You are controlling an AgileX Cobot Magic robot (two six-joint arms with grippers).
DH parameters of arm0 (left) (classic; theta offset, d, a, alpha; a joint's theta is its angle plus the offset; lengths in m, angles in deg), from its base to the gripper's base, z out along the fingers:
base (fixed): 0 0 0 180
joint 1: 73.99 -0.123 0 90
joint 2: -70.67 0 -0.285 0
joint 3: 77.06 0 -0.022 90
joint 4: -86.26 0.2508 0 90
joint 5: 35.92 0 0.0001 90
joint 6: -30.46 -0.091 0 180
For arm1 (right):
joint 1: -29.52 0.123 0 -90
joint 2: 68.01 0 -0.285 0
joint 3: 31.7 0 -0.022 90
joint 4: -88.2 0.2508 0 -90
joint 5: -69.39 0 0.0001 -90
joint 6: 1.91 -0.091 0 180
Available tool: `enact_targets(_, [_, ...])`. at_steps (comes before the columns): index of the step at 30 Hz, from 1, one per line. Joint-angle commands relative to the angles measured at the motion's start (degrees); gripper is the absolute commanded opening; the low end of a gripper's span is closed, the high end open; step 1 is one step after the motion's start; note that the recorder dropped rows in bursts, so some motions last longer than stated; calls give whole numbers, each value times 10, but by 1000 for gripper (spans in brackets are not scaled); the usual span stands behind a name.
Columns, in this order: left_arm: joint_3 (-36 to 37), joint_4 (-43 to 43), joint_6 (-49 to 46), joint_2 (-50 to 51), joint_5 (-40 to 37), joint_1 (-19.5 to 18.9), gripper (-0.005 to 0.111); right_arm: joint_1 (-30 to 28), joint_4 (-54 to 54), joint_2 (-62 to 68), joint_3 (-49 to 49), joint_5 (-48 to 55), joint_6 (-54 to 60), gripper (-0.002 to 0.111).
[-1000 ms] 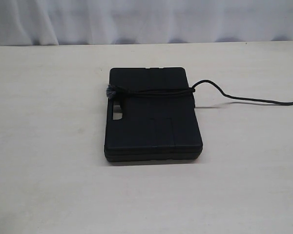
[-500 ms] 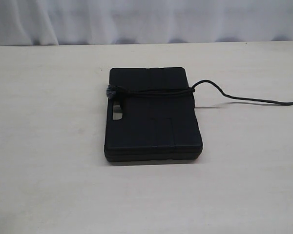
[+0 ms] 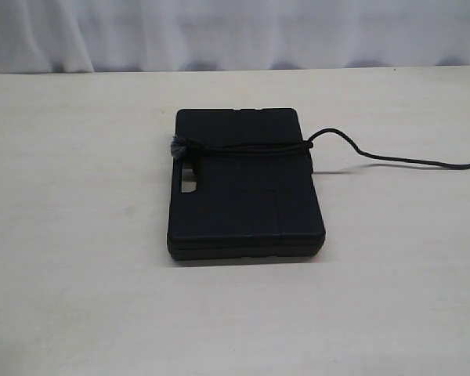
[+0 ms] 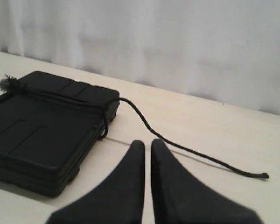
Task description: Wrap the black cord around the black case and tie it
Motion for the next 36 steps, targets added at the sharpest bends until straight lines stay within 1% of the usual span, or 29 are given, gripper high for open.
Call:
enact_targets(1, [2, 0, -2, -2, 5, 0, 0, 1, -53, -3, 2, 41, -83, 4])
enact_targets(3, [2, 0, -2, -2, 5, 0, 0, 1, -71, -3, 2, 55, -111, 4])
enact_targets(11, [2, 0, -2, -2, 5, 0, 0, 0, -71, -3, 2, 58, -111, 4])
enact_targets(13, [2, 0, -2, -2, 5, 0, 0, -9, -68, -3, 2, 60, -110, 4])
enact_targets(16, [2, 0, -2, -2, 5, 0, 0, -42, -68, -3, 2, 62, -110, 4])
enact_targets(36, [2, 0, -2, -2, 5, 0, 0, -41, -63, -3, 2, 67, -112, 4])
